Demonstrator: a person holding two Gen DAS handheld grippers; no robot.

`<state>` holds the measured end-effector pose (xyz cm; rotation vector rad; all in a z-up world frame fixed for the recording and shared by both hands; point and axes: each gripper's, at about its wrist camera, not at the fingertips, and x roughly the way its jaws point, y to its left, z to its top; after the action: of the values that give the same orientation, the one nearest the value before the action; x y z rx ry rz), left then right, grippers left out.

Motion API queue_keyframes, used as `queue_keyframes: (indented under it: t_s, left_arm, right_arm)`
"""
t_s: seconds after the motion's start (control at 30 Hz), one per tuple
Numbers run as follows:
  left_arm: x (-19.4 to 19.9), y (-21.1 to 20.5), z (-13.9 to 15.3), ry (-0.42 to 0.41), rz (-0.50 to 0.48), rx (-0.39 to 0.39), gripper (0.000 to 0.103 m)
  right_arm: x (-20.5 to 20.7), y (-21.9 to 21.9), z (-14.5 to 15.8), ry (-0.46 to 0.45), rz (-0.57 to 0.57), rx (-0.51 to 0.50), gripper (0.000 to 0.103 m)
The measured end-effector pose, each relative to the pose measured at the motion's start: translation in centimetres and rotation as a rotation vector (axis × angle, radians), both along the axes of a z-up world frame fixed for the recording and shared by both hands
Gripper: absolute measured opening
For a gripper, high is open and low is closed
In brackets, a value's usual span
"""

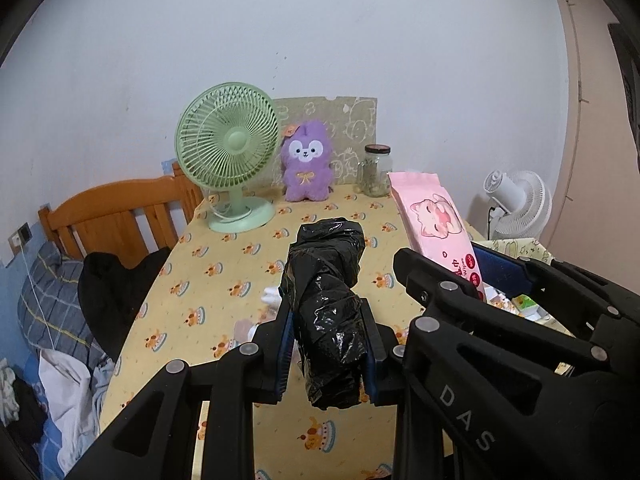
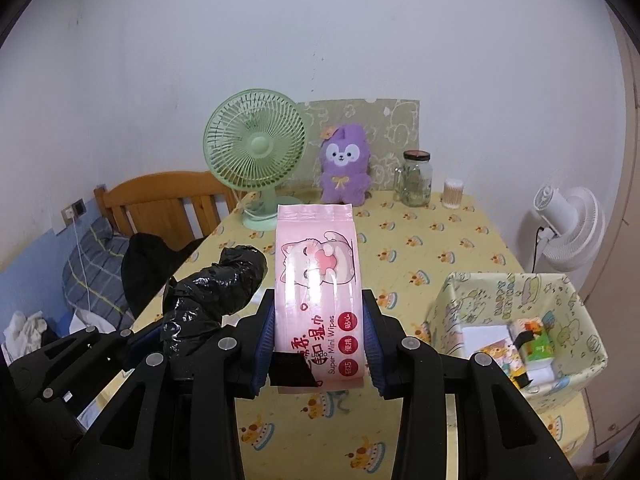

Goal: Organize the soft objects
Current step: 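Carry the umbrella with the left tool while the right tool carries the wipes toward the gift box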

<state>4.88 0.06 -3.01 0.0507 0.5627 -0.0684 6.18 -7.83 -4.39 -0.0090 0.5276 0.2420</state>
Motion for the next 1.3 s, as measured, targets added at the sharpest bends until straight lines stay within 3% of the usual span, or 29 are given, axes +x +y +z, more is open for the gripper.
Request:
queue_keyframes:
  t_s: [0.8,1.3]
  left_arm:
    - [3.2,-6.3,2.2,-0.048,-0.08,-0.024,0.028]
    - [5.3,-11.0,1.2,-0.037,-0.148,-0.033,0.028]
  right_arm:
    - [2.1,-6.0,3.1,-0.057,-0.069,-0.019,0.043]
    - [3.5,-10.9,2.1,-0.043,-0.132,-0.011,0.043]
